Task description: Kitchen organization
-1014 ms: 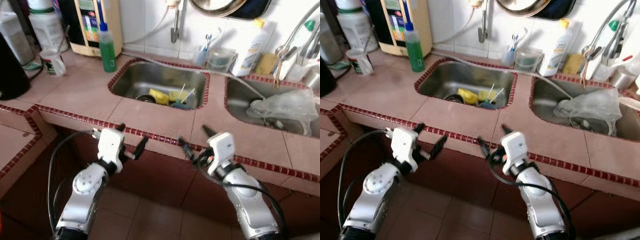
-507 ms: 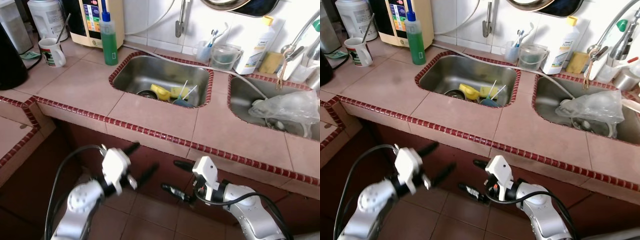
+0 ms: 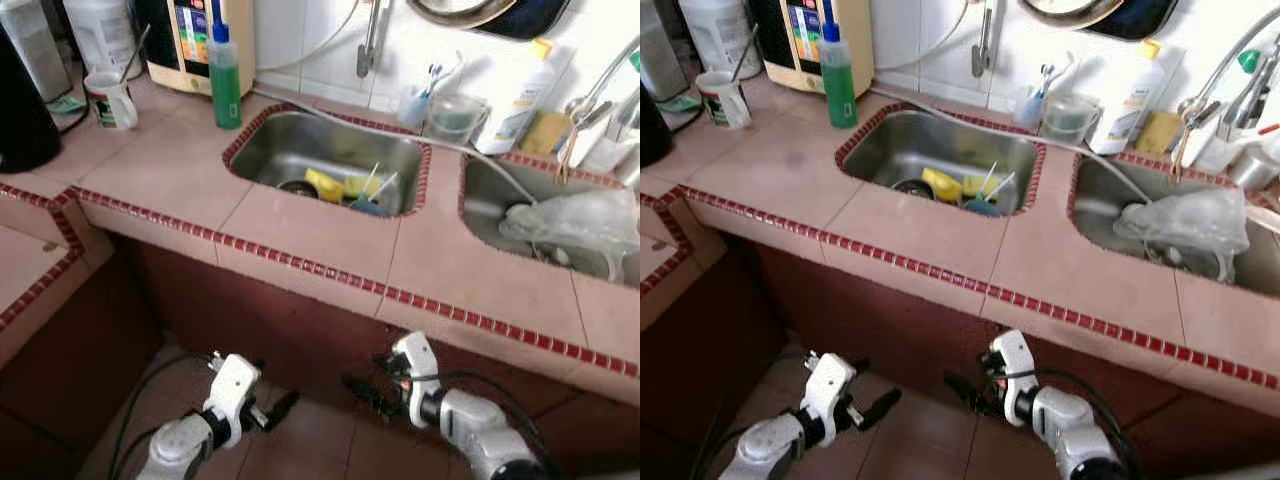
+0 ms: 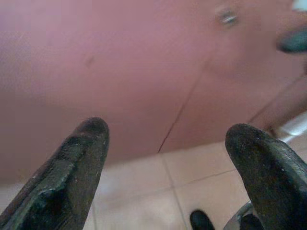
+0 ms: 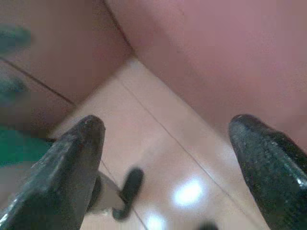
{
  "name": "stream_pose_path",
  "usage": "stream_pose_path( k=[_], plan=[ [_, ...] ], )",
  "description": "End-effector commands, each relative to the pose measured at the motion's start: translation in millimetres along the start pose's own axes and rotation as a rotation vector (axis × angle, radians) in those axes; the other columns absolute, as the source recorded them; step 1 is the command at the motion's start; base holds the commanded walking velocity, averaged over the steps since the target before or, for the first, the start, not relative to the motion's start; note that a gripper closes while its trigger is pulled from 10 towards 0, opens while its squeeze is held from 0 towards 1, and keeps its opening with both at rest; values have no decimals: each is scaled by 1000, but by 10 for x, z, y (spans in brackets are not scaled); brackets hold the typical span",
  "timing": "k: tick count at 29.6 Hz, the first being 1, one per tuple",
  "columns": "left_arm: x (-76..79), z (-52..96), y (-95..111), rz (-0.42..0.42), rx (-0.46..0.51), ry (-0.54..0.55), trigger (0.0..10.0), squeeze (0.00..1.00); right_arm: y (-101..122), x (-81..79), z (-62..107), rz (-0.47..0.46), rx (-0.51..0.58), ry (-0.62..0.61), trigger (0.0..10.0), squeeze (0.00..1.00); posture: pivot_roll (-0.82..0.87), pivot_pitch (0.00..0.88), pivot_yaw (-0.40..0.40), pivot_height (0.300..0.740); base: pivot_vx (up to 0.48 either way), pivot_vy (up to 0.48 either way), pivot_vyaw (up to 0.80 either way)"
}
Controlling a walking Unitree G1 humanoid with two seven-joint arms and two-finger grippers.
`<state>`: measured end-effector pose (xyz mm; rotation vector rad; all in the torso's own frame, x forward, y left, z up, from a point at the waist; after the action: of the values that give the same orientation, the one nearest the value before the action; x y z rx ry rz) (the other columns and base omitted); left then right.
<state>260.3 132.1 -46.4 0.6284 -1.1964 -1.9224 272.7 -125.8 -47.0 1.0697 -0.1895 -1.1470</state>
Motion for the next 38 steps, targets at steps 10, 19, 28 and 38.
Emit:
stream_pose_path(
  k=[10, 19, 28, 38],
  plan=[
    [110, 252, -859, 142, -424, 226, 10000, 0, -855, 362, 331, -110, -205, -424, 10000, 1000, 3, 17, -43, 740, 0, 0, 0],
    [255, 336, -1037, 185, -500, 252, 10000, 529, -1222, 462, 605, -169, -278, -597, 10000, 0, -21, 15, -20, 740, 0, 0, 0],
    [291, 289, -1008, 197, -495, 250, 10000, 0, -1340, 450, 678, -185, -291, -636, 10000, 0, -32, 8, -6, 740, 0, 0, 0],
    [342, 263, -1000, 182, -496, 231, 10000, 0, -1418, 352, 633, -184, -320, -635, 10000, 0, -51, 7, 3, 740, 0, 0, -61]
  ],
)
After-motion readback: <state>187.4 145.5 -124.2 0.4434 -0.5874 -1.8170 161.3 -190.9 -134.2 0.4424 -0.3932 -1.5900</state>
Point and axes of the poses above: a point about 5 cm out from each wrist's last joint towards the gripper, its own z axis pointing back from the gripper into the wrist, its own y axis along the axis of the wrist's last joint, x = y × z, the point moved 4 cm from there along -z, pointing out of the wrist towards the gripper, and after that the axes turned 6 degrees about -z, right-handed, at the moved point
